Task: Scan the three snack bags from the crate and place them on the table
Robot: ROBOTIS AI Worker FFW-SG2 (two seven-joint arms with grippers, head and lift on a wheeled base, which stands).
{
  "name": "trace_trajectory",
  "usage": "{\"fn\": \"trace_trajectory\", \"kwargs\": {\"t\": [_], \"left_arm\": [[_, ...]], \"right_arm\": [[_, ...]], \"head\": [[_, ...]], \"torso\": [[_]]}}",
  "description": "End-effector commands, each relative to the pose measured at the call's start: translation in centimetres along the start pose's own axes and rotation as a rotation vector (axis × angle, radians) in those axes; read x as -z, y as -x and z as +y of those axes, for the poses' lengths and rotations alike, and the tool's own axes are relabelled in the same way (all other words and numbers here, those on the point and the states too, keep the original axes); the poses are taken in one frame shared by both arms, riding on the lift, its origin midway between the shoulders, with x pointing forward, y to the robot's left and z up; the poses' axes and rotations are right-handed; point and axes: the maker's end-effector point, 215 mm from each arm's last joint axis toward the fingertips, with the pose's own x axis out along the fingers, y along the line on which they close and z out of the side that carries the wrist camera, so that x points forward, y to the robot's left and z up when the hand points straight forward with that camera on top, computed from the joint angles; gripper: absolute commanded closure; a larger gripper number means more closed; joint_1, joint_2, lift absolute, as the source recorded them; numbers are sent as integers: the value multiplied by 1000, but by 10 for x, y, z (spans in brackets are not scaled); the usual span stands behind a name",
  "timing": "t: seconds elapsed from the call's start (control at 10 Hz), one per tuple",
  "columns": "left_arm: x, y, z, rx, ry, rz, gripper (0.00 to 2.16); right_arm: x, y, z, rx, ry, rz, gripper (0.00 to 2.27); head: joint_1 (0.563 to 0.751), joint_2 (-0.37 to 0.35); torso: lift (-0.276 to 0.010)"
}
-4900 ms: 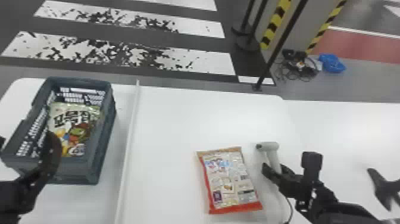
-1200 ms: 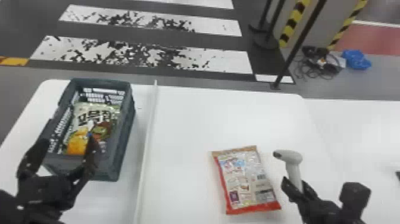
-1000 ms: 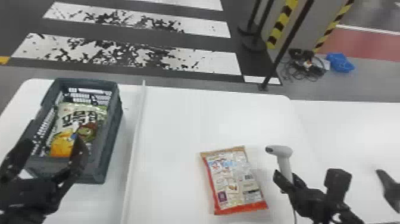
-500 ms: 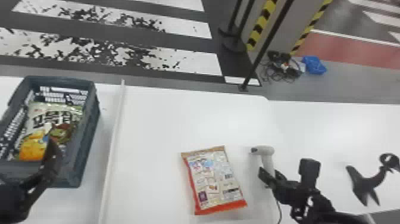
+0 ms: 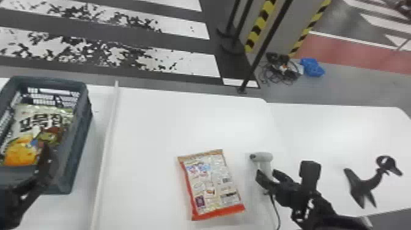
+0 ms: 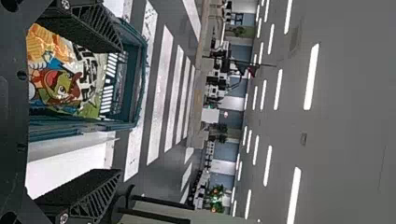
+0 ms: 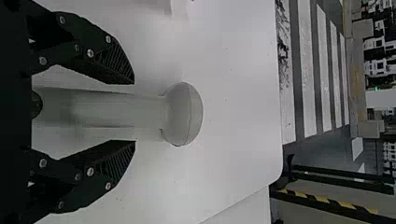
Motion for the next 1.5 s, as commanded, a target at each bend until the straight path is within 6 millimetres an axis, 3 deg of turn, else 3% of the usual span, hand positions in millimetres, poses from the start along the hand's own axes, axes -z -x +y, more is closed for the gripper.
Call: {"fn": "trace_trajectory", "kwargs": {"t": [0.0, 0.1, 0.2, 0.5, 0.9, 1.2, 1.4], "left_arm": [[1, 0, 0, 0, -2, 2, 76], [1, 0, 0, 0, -2, 2, 76], [2, 0, 0, -1, -2, 3, 76], [2, 1, 1, 0, -4, -5, 76], [-4, 6, 4, -4, -3, -29, 76], [-5, 8, 4, -4, -4, -34, 76], [-6, 9, 5, -5, -3, -38, 76]], "right_arm": [[-19, 11, 8, -12, 27, -39, 29], [-40, 27, 16, -31, 38, -81, 43], [-47, 41, 34, -103, 23, -70, 43], [-40, 64, 89, -325, -55, 73, 49], [-19, 39, 123, -501, -94, 252, 53], [-2, 16, 131, -564, -76, 333, 53], [4, 13, 137, -604, -96, 362, 53]], "head": [[695, -310], [695, -305], [695, -299], [695, -224], [695, -151], [695, -122], [695, -115]], "torso": [[-37], [-37], [-37], [-37], [-37], [-37], [-37]]}}
